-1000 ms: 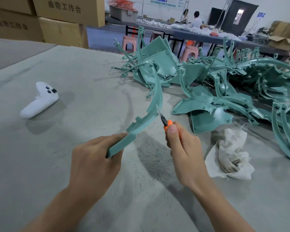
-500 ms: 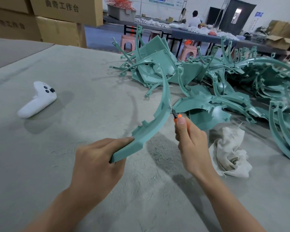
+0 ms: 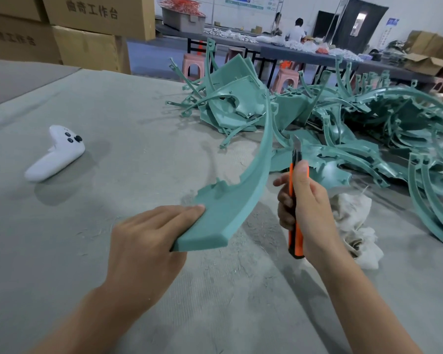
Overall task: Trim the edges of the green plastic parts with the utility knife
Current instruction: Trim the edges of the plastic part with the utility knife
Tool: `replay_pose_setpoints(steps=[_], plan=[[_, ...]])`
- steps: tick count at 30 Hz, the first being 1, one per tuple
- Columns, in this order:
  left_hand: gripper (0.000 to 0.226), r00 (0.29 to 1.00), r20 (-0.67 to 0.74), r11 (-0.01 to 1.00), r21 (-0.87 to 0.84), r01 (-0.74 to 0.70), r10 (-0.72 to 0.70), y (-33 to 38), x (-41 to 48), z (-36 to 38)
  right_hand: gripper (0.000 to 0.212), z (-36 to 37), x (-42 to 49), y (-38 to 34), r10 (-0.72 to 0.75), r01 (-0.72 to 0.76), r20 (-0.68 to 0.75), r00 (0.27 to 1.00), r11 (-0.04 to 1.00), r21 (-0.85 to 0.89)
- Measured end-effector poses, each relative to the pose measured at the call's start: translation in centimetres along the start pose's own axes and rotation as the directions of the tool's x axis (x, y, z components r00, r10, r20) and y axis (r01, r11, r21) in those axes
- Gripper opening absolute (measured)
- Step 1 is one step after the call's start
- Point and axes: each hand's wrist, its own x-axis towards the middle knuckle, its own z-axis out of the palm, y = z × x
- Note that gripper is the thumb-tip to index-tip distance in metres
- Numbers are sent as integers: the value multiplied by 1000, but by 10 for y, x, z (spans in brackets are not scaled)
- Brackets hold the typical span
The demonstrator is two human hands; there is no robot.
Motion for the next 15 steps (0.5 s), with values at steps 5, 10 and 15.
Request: replay_pose_setpoints(steps=[5, 10, 15], plan=[[36, 996, 33, 997, 14, -78, 78, -4, 1, -2, 20, -1, -3, -5, -20, 1, 167, 986, 994, 114], [22, 970, 101, 975, -45, -217, 221, -9, 3, -6, 19, -13, 3, -12, -24, 14, 32, 999, 962, 271], [26, 940, 144, 948, 31, -316, 308, -14, 4, -5, 34, -17, 4, -9, -24, 72, -161, 987, 953, 295]])
